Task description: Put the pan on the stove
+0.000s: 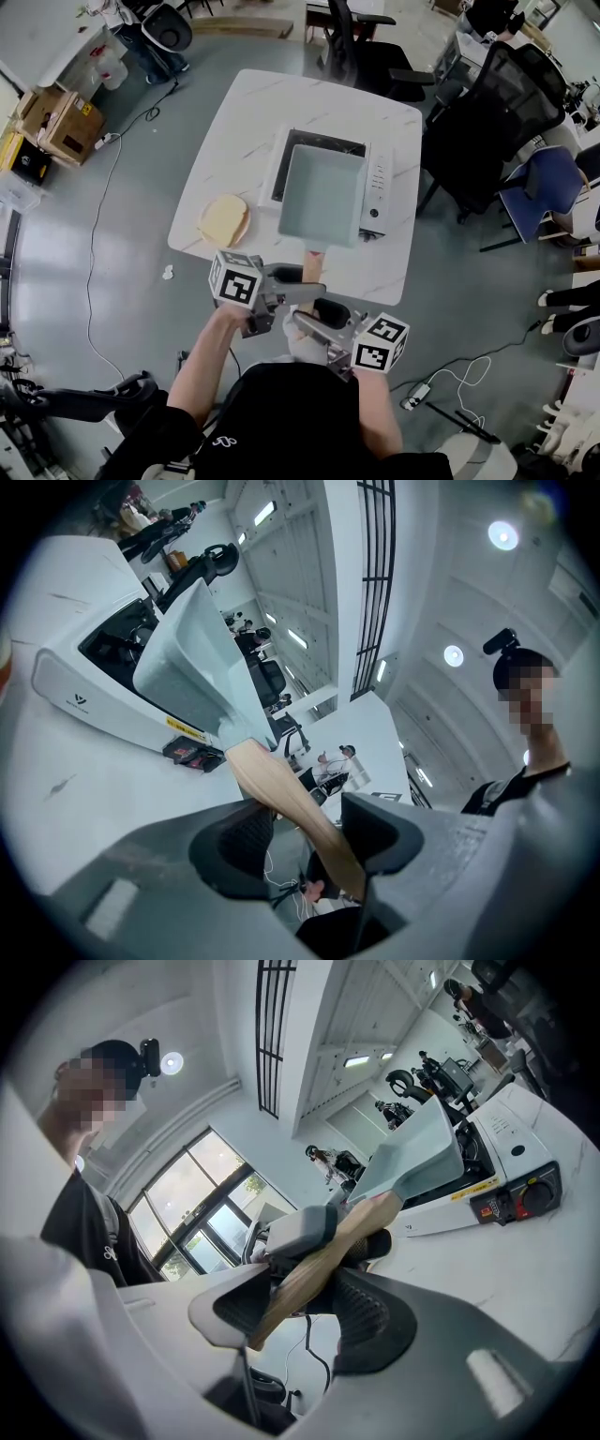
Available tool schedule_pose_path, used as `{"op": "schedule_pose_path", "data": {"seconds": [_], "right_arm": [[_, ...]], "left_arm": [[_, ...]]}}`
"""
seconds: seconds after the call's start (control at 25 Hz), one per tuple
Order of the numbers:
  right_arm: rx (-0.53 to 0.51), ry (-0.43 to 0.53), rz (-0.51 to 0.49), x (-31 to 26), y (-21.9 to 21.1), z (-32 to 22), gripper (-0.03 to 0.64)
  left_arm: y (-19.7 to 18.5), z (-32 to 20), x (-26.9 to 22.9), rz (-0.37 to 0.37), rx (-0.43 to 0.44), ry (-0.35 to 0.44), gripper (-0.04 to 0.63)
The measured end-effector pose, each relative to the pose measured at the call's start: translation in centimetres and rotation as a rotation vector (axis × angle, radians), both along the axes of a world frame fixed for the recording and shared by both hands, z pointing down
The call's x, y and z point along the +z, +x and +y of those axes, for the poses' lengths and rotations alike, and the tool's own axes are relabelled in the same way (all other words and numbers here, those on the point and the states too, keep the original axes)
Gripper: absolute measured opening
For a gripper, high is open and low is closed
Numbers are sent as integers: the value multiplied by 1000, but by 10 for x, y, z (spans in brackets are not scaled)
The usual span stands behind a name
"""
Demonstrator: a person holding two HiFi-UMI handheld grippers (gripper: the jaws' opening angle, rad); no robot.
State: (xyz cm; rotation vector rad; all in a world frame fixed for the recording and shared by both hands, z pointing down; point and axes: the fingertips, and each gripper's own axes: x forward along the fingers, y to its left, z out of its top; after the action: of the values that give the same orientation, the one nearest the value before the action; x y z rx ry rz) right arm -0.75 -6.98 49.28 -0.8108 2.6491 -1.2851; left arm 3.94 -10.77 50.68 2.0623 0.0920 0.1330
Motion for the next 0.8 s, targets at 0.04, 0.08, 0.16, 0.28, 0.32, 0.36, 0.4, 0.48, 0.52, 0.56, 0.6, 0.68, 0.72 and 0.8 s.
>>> {"op": "schedule_pose_path", "data": {"seconds": [0.04, 0.08, 0.16, 0.28, 0.32, 0.36, 0.4, 0.48, 0.52, 0.56, 0.6, 0.68, 0.72, 0.8], "right_arm": [[-1, -2, -1, 1, 1, -4, 212], [-1, -4, -3, 2, 2, -7, 212], [-2, -6, -6, 4, 3, -14, 212], [-6, -10, -7, 8, 5, -25, 212], [-6, -13, -8, 8, 6, -28, 212], [-6, -15, -10, 9, 7, -32, 212], [-6, -17, -11, 10, 7, -36, 210], [-7, -21, -10, 12, 8, -43, 210], [-8, -24, -10, 14, 8, -46, 212], [-9, -26, -8, 15, 9, -49, 210], [-10, -28, -7, 16, 9, -52, 210], [-9, -32, -7, 19, 9, -58, 210], [-9, -34, -7, 20, 10, -61, 212], [-10, -38, -7, 22, 11, -66, 210]], "left_arm": [[1, -4, 1, -1, 0, 0, 235], [2, -7, 3, -1, 2, 3, 235], [3, -14, 7, -2, 4, 8, 235], [5, -25, 10, -4, 3, 8, 235], [5, -29, 11, -5, 1, 5, 235], [6, -32, 12, -7, -1, 0, 235], [7, -36, 13, -9, -3, -5, 235], [7, -43, 15, -11, -5, -9, 235], [8, -46, 17, -10, -4, -9, 235], [8, -49, 18, -10, -4, -10, 235], [8, -52, 19, -10, -4, -13, 235], [9, -58, 21, -12, -4, -18, 235], [9, -61, 23, -13, -3, -19, 235], [10, -66, 25, -17, -3, -20, 235]]}}
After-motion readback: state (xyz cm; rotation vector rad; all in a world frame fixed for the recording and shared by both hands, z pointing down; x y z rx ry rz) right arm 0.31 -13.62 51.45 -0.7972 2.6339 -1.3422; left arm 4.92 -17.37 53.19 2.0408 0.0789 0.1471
